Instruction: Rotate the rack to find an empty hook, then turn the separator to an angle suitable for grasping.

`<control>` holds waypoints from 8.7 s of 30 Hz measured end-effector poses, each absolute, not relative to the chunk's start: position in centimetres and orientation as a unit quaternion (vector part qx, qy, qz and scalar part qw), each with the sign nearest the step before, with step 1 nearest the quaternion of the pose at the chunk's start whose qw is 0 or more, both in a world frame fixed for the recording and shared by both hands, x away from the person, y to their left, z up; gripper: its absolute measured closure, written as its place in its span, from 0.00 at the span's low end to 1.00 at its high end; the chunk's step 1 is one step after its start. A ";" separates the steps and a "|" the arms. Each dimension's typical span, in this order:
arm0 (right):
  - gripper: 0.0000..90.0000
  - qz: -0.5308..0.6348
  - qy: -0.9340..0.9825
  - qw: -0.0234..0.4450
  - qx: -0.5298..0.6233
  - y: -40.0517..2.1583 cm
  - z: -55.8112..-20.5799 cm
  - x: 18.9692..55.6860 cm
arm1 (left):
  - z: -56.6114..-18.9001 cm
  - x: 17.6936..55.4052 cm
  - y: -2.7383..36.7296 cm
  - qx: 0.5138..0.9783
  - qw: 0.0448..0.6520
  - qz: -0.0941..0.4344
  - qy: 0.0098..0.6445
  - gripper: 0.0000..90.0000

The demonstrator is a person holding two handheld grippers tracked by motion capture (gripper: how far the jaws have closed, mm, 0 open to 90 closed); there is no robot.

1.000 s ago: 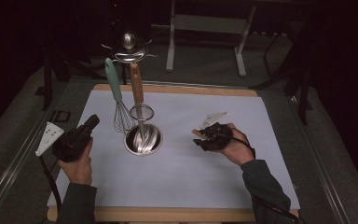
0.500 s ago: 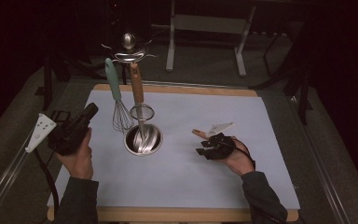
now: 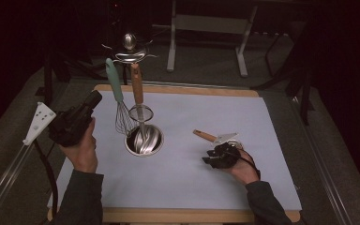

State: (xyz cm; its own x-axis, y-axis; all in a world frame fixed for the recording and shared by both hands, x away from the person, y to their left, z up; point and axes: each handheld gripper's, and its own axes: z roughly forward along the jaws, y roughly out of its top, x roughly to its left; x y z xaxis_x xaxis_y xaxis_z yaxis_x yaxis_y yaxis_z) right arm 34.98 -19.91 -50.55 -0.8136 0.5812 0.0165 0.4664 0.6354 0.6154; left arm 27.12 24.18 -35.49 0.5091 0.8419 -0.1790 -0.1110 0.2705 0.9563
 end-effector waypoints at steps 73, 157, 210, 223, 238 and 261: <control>0.99 0.315 0.889 0.107 0.314 -21.9 -51.4 33.7 | -30.5 31.4 23.4 0.463 0.771 0.311 0.308 1.00; 0.98 0.321 0.878 0.111 0.336 -23.0 -51.4 34.0 | -28.4 34.8 24.7 0.485 0.737 0.318 0.346 1.00; 0.91 0.326 0.874 0.146 0.328 -23.1 -49.1 34.9 | -50.4 29.0 28.1 0.570 0.624 0.240 0.477 0.91; 0.98 0.266 0.885 0.180 0.337 -22.6 -48.4 39.1 | -53.2 27.6 27.7 0.616 0.556 0.251 0.499 0.86; 0.66 0.219 0.907 0.121 0.338 -22.6 -49.7 42.3 | -53.8 27.7 27.6 0.617 0.554 0.245 0.502 0.84; 0.74 0.187 0.925 0.054 0.328 -22.4 -49.4 42.8 | -53.8 27.7 27.8 0.612 0.558 0.246 0.504 0.82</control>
State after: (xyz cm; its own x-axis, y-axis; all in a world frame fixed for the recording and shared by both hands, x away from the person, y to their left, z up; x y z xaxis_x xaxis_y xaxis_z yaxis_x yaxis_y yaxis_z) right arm 42.82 -22.39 -49.43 -0.7795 0.6259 0.0235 0.5859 0.7153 0.3809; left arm 27.68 27.76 -53.83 0.3712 0.8908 -0.2623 0.3424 0.1312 0.9303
